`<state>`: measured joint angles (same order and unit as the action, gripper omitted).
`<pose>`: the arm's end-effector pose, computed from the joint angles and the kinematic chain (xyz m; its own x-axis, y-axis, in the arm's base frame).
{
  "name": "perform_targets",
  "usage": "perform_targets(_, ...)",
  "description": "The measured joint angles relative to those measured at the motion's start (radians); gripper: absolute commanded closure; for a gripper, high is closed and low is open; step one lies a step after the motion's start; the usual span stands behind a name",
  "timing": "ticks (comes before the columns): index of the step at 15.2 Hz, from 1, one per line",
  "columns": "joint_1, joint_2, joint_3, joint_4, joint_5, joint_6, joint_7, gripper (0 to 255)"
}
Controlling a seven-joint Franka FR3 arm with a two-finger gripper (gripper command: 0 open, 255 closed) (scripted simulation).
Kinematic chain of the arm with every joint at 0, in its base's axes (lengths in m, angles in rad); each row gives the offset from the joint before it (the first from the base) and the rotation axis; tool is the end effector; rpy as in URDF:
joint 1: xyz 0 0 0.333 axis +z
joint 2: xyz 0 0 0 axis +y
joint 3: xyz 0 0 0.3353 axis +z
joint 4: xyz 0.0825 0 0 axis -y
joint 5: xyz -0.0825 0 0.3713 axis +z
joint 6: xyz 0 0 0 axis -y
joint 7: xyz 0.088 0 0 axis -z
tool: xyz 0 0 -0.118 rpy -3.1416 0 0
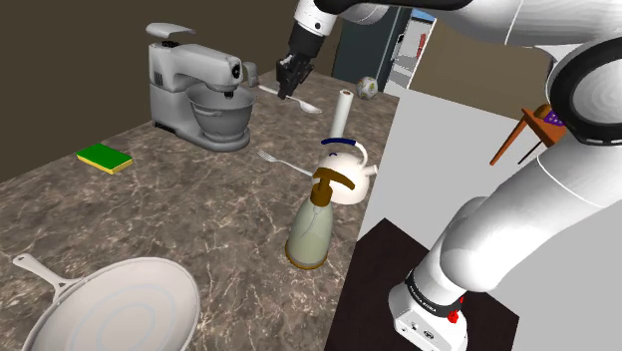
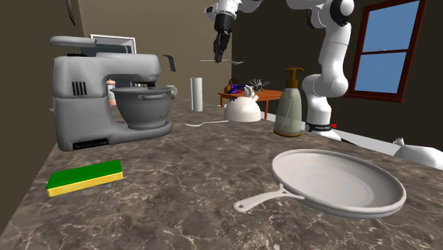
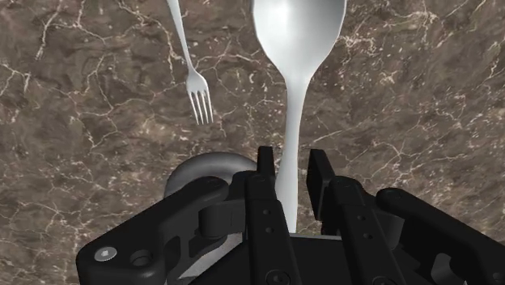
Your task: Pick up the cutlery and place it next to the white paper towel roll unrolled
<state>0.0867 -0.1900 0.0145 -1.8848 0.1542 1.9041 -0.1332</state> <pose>0.5031 0.0645 0.6176 0.9584 0.1795 0.2221 0.2098 -0.9702 -0.1213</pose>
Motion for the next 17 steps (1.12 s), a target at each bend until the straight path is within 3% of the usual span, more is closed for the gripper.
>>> perform_targets(11,-0.108,0.09,-0.162,0.108,0.033,-0.064,-0.27,255)
perform_targets(17,-0.168,0.194,-0.234,0.238,0.066,-0.118,-0.399,255)
